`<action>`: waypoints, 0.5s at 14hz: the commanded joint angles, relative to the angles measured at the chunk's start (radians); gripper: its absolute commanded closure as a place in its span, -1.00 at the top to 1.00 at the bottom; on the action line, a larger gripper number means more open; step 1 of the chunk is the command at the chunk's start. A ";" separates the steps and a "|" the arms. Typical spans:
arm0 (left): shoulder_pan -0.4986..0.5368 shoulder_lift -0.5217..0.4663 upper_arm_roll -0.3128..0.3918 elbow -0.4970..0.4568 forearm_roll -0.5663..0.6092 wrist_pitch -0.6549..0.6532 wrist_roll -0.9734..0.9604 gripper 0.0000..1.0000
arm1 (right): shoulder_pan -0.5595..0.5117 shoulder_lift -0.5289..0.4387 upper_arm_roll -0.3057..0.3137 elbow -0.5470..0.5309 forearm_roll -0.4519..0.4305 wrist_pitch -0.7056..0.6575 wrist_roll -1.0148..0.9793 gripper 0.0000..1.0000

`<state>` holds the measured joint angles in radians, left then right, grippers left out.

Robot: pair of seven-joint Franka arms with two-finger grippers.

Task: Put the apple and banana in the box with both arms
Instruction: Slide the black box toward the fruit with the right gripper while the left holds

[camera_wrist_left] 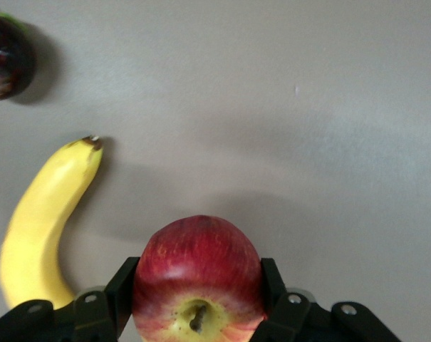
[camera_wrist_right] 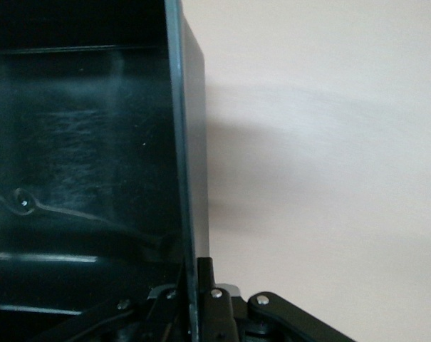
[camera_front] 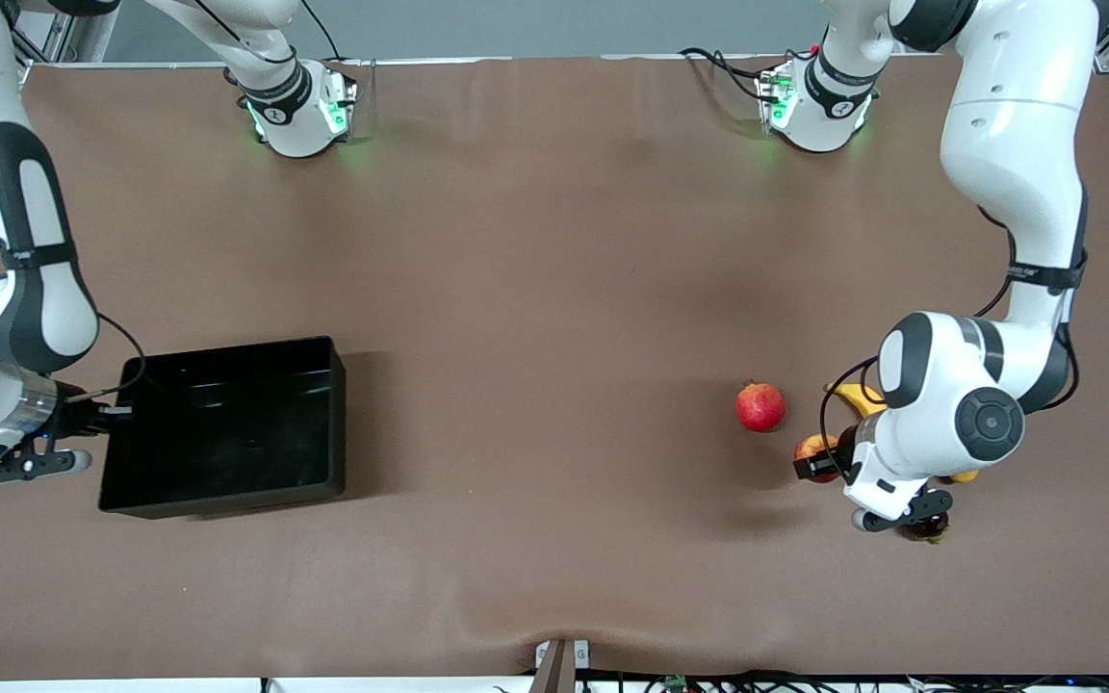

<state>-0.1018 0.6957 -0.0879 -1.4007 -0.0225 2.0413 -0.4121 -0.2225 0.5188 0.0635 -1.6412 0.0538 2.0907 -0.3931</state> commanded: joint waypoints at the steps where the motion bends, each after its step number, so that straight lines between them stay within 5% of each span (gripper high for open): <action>1: -0.002 -0.059 0.004 -0.014 0.018 -0.081 -0.002 -1.00 | 0.057 -0.033 0.039 0.035 0.017 -0.127 0.077 -1.00; 3: -0.001 -0.088 0.004 -0.014 0.018 -0.128 -0.002 -1.00 | 0.126 -0.033 0.047 0.047 0.024 -0.146 0.146 -1.00; 7: -0.004 -0.130 0.002 -0.014 0.006 -0.196 -0.007 -1.00 | 0.277 -0.022 0.044 0.040 0.174 -0.140 0.307 -1.00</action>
<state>-0.1017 0.6020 -0.0873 -1.4000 -0.0223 1.8822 -0.4121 0.0015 0.5046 0.1118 -1.6064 0.1698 1.9652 -0.1519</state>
